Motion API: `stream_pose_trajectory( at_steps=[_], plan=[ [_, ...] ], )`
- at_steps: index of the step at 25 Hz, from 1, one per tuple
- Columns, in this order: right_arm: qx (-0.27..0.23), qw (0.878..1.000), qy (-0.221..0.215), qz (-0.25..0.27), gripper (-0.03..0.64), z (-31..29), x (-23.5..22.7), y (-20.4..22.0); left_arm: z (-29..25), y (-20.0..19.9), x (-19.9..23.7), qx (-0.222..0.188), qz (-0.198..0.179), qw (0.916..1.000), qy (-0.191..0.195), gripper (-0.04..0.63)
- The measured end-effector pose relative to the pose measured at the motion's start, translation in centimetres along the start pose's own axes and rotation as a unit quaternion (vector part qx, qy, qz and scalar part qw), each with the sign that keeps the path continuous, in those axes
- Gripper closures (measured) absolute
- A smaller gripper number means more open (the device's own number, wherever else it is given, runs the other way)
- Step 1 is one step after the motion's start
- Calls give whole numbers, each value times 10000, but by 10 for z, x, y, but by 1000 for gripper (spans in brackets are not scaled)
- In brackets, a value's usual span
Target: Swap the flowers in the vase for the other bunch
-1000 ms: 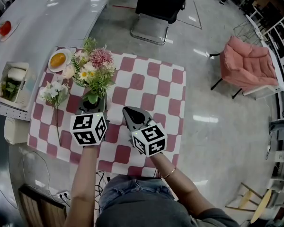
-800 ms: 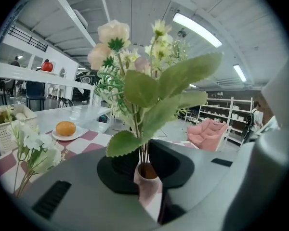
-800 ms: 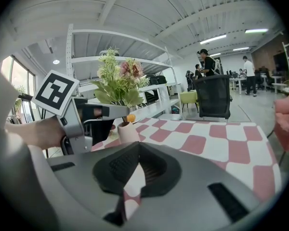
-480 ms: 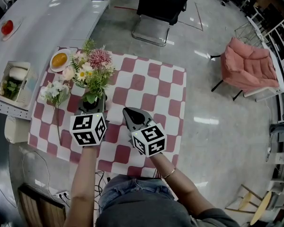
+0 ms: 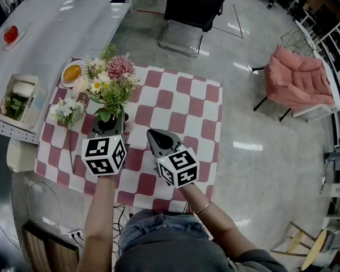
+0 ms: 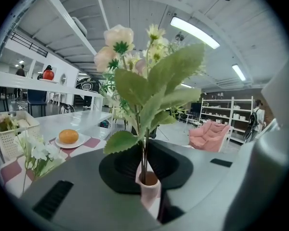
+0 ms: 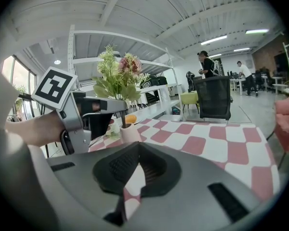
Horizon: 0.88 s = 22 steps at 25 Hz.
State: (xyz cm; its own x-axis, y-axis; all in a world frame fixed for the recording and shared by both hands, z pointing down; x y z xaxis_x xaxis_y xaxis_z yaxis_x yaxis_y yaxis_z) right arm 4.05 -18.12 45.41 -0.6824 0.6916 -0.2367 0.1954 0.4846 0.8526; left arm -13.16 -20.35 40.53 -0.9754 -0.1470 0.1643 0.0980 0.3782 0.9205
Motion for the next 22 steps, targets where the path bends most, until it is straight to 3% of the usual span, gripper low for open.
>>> stream_pose_trajectory(
  at_steps=[22],
  plan=[
    [-175,9997,-62,130,606,17,22,-7,39,-47,-15,-711,-131,9973,101,551]
  ],
)
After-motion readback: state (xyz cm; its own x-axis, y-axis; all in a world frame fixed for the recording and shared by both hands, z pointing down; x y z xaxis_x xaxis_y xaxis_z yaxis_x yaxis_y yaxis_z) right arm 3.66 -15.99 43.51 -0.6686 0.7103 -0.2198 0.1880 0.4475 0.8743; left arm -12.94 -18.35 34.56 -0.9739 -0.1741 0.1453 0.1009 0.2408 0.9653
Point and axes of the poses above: the fingertips, and each gripper's own axes: z backward along the fingers, x to its left, y out of its underside, the point moved 8 cm from there along z, backward along the fingers, and after that the axes turned 5 degrees about x, right-handed, at the moved point
